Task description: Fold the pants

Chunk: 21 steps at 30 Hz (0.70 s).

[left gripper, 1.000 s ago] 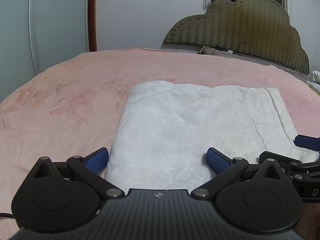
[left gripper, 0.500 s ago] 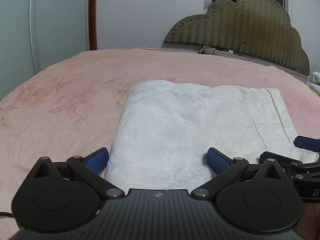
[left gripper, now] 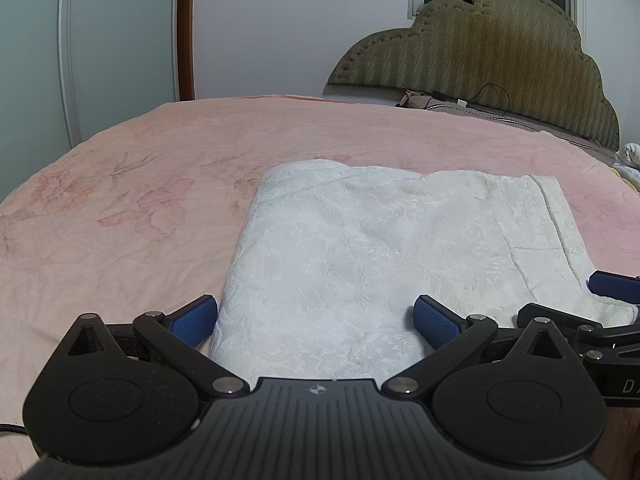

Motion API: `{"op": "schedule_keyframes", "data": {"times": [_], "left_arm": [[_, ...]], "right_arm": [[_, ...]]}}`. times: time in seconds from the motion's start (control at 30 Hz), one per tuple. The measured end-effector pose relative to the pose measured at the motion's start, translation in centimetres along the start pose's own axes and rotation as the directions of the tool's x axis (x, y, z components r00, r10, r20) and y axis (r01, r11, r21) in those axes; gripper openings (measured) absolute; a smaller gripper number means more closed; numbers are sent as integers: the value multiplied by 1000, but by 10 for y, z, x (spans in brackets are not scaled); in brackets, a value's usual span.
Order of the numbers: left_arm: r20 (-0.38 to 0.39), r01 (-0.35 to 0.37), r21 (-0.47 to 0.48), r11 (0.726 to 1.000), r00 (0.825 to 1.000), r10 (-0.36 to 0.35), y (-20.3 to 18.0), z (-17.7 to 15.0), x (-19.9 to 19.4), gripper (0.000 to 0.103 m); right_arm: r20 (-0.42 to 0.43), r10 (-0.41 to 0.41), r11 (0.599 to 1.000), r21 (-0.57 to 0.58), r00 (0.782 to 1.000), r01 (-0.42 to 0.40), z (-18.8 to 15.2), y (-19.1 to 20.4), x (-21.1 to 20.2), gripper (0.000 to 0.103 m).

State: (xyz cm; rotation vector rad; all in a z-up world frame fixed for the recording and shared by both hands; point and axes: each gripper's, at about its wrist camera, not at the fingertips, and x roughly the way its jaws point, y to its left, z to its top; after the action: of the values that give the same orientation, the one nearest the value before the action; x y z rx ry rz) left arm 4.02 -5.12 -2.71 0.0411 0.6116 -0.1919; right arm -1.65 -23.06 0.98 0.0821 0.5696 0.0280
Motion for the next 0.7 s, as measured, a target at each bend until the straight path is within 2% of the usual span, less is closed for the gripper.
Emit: {"op": "schedule_keyframes", "data": {"times": [0.7], "left_arm": [[-6, 8, -13, 1000, 1000, -8, 0, -1, 0, 103]], "right_arm": [[-3, 4, 1000, 4, 1000, -4, 0, -1, 0, 103]]}}
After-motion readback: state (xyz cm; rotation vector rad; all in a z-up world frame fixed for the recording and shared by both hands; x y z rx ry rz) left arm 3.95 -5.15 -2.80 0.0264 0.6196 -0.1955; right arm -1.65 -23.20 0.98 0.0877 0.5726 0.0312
